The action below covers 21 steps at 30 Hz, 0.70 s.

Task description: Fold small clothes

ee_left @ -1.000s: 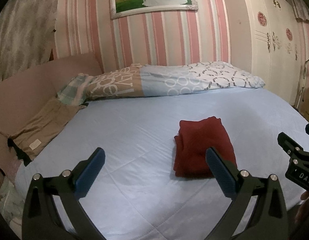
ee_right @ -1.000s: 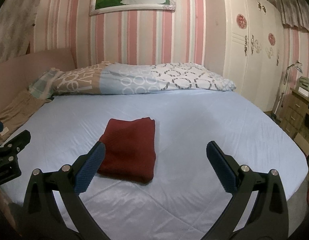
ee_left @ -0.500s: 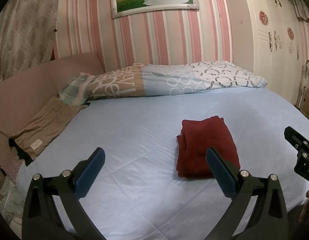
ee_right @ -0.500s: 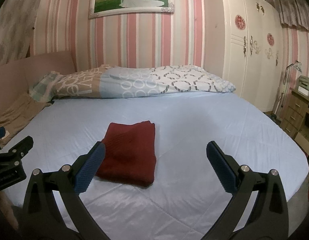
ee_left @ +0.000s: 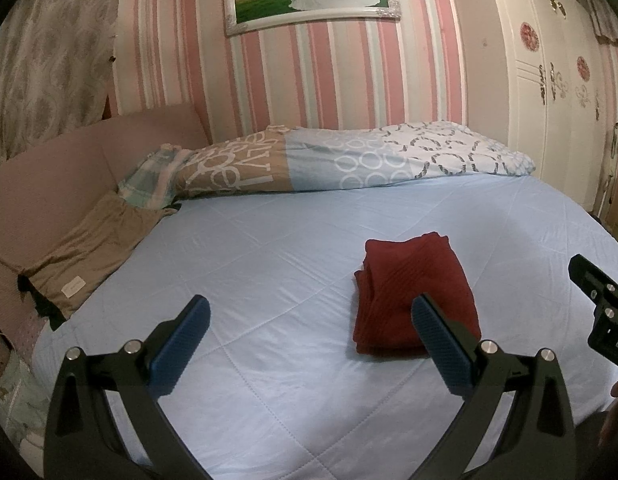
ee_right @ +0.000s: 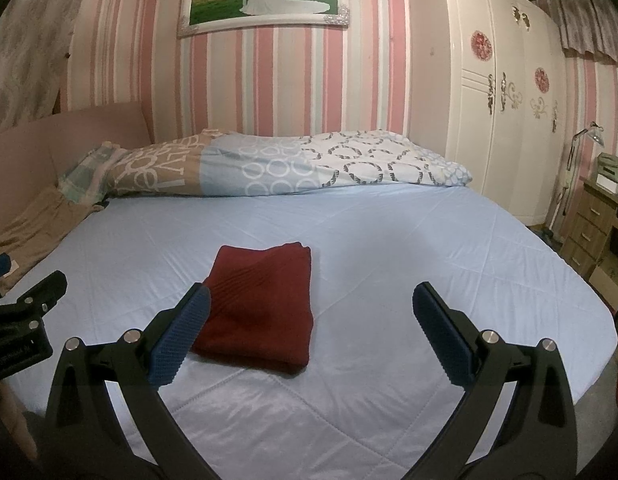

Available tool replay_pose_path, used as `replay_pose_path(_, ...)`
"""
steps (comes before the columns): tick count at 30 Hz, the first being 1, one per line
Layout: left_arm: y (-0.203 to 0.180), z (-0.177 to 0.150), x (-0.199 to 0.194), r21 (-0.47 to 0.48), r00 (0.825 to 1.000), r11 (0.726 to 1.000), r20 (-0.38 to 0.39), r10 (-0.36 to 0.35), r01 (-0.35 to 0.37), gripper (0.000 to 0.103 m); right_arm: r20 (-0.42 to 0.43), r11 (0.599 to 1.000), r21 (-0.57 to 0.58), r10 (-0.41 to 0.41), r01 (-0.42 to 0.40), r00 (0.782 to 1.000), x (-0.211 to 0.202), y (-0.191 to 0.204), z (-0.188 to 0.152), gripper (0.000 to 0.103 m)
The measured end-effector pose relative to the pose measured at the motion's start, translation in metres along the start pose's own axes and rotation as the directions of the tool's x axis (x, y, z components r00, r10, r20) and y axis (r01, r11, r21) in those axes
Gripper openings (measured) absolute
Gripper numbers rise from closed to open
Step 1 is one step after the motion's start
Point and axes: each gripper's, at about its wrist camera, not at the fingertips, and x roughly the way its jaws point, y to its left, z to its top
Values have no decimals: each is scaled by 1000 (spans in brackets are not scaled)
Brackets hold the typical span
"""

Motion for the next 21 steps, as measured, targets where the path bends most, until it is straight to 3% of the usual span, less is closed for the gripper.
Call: replay_pose_path(21, -5, 7, -1, -29, 1000, 999, -19, -20, 19, 101, 5, 1000, -20, 15, -15, 1000, 2, -1, 6, 100)
